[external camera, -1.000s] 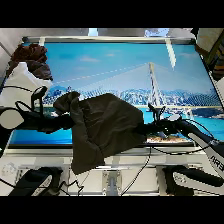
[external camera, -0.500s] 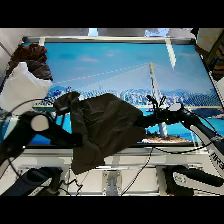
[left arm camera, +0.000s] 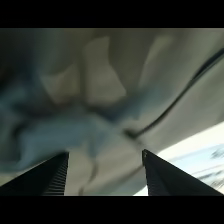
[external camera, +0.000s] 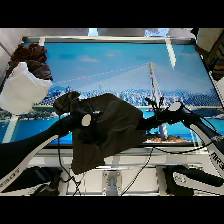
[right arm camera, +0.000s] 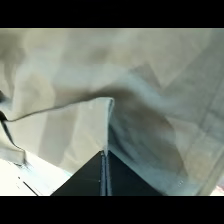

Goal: Fold the shirts.

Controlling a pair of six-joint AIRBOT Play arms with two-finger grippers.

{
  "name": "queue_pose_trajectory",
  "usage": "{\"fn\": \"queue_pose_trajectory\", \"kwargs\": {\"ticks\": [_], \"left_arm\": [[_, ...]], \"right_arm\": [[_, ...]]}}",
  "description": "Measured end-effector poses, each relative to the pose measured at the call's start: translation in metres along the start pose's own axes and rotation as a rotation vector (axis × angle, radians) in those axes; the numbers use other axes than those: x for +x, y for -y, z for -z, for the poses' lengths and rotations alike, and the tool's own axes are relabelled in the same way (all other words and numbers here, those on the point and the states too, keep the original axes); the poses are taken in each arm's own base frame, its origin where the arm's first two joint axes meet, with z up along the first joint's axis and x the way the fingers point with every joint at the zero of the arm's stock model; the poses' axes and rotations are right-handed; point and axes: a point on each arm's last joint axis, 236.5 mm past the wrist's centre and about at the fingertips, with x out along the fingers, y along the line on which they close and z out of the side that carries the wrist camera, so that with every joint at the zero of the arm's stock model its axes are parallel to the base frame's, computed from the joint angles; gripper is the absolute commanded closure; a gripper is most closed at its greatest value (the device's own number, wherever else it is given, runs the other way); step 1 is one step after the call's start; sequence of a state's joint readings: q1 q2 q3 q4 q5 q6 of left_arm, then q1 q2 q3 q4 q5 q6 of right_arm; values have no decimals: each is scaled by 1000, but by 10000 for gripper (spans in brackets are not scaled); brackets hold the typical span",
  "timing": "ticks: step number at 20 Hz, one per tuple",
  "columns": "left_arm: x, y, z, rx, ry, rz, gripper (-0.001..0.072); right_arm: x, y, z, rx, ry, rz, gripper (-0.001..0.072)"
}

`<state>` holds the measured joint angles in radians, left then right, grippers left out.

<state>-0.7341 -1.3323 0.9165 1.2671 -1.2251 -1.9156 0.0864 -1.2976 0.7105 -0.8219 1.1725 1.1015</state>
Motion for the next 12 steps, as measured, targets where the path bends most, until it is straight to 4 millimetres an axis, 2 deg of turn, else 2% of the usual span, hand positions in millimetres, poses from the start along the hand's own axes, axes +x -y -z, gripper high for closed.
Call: {"fn": "queue_pose_trajectory", "kwargs": {"ticks": [2, 3, 7, 12], "left_arm": [[-11, 6, -17, 12, 38, -17, 163], [-13, 5, -17, 14, 28, -34, 162], [-13, -6, -9, 5, -49, -105, 164], [-6, -27, 12, -20, -178, -205, 163]], "right_arm": [[0, 4, 2, -7, -7, 16, 690], [0, 6, 2, -10, -7, 24, 690], [0, 10, -1, -18, 2, 43, 690], [0, 12, -3, -32, 11, 52, 690]]}}
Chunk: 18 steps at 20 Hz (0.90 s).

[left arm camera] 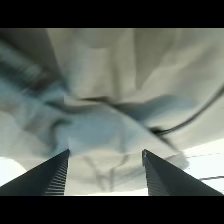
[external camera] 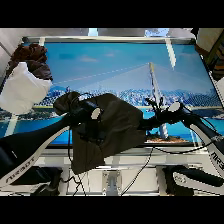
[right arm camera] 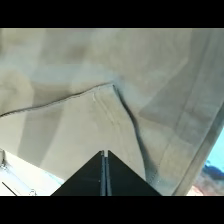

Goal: Fold the shirts.

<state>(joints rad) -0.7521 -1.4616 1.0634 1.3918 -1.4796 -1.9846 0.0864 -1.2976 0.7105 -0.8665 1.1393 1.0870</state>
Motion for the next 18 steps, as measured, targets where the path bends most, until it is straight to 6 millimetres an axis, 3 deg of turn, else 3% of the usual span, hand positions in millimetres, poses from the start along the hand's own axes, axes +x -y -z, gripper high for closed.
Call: {"fn": "queue_pose_trajectory", "kwargs": {"ticks": [4, 8, 9, 11, 12, 14, 15, 16, 17, 18], "left_arm": [[13, -4, 5, -6, -55, -51, 164], [31, 14, 2, -10, -82, -22, 170], [35, 20, 0, -16, -80, -2, 263], [39, 29, -5, -25, -66, 29, 583], [40, 31, -7, -30, -60, 34, 688], [42, 33, -9, -29, -57, 40, 694], [42, 34, -9, -23, -56, 42, 694], [42, 34, -10, -17, -55, 43, 694], [43, 34, -10, -13, -55, 44, 694], [43, 34, -10, -6, -56, 44, 694]], "right_arm": [[0, 3, -4, -16, 19, 11, 690], [0, 4, -7, -32, 28, 17, 690], [0, 4, -7, -35, 28, 18, 690], [0, 5, -7, -42, 29, 22, 690], [0, 6, -7, -45, 27, 25, 690], [0, 8, -6, -52, 23, 34, 687], [0, 9, -5, -55, 21, 39, 586], [0, 11, -5, -59, 18, 45, 369], [0, 12, -4, -63, 14, 53, 293], [0, 15, -3, -69, 12, 64, 294]]}}
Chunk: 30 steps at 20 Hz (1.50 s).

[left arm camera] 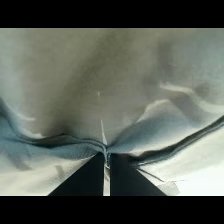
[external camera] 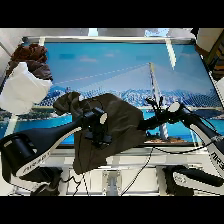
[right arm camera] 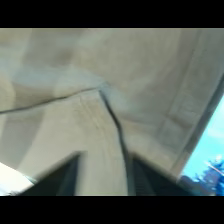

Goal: Fold the shirts.

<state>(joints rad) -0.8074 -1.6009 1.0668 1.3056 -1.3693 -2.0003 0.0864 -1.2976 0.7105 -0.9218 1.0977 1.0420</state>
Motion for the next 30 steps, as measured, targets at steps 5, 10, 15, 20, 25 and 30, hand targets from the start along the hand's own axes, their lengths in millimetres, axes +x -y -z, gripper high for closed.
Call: {"fn": "queue_pose_trajectory", "kwargs": {"ticks": [5, 10, 15, 20, 25, 30], "left_arm": [[0, 0, 1, 24, -5, 0, 694], [-1, 0, 2, 34, -10, -1, 694], [-2, 2, 1, 35, -8, 3, 694], [-2, 1, 1, 36, -6, 1, 694], [-2, 1, 0, 37, -4, -2, 694], [-6, -1, -10, 57, 43, -13, 696]], "right_arm": [[4, 3, -12, 12, 43, 0, 294], [18, -2, -3, 38, -13, -64, 303], [22, -10, -1, 28, -26, -109, 348], [22, -18, -7, 24, -4, -147, 477], [21, -21, -9, 22, 7, -160, 689], [19, -21, -15, -1, 21, -158, 691]]}}
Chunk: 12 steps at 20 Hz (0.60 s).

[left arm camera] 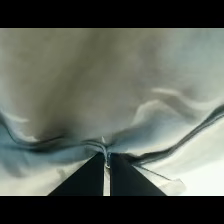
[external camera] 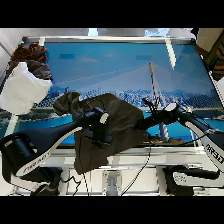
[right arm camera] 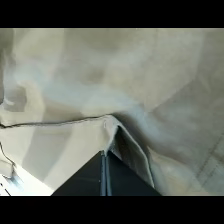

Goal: Fold the shirts.

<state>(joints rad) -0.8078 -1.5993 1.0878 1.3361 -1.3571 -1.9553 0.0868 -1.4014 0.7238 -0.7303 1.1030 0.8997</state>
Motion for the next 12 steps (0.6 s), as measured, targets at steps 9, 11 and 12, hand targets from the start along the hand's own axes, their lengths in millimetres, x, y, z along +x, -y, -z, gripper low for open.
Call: {"fn": "queue_pose_trajectory", "kwargs": {"ticks": [9, 11, 12], "left_arm": [[-257, -44, -120, 23, 840, -235, 696], [-337, -75, -109, -65, 1004, -285, 696], [-369, -89, -99, -106, 1066, -296, 696]], "right_arm": [[-137, -29, -115, -248, 350, 182, 694], [-209, -41, -134, -272, 506, 245, 694], [-245, -47, -134, -281, 565, 276, 694]]}}
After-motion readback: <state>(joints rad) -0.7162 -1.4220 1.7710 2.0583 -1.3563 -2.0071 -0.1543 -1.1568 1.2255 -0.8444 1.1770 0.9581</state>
